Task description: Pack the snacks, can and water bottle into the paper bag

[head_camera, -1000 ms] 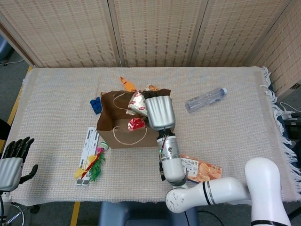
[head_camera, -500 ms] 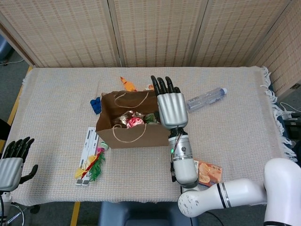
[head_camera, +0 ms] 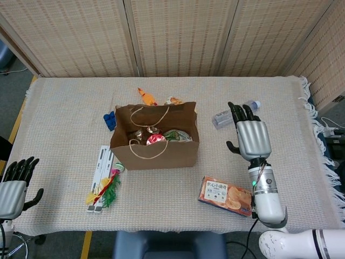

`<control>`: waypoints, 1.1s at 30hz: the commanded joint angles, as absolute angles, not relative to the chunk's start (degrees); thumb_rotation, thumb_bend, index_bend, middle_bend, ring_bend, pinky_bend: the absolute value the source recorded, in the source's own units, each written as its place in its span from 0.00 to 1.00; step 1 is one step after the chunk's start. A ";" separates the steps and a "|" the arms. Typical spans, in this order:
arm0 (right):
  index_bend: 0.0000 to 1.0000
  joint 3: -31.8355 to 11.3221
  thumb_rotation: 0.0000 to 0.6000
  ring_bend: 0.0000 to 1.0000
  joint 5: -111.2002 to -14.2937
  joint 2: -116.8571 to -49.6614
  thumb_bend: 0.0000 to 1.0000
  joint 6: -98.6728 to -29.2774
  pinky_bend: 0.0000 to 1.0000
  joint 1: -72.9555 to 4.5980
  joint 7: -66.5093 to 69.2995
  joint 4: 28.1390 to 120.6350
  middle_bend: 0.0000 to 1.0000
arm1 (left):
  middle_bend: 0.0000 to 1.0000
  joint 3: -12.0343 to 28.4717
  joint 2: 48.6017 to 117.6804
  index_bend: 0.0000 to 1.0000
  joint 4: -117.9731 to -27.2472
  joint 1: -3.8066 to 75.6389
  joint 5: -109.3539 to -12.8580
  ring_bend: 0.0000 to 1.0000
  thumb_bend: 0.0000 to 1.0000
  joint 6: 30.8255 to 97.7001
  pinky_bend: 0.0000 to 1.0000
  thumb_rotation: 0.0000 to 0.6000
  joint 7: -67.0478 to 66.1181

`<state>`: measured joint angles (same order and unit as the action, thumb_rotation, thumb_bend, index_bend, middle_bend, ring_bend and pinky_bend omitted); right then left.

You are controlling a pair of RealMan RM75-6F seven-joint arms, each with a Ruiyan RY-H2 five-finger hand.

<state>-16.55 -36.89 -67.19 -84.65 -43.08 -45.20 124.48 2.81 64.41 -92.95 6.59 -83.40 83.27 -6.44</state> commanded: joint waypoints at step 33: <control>0.00 0.77 1.00 0.00 -14.64 -76.14 0.00 -67.22 0.07 -53.44 -51.34 123.57 0.00 | 0.00 2.92 64.54 0.00 -92.79 6.59 -83.32 0.00 0.37 83.28 0.00 1.00 -6.60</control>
<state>0.15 -14.63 -75.24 -66.38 -52.94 -50.65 124.10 2.92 64.54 -92.79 6.59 -83.32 83.28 -6.60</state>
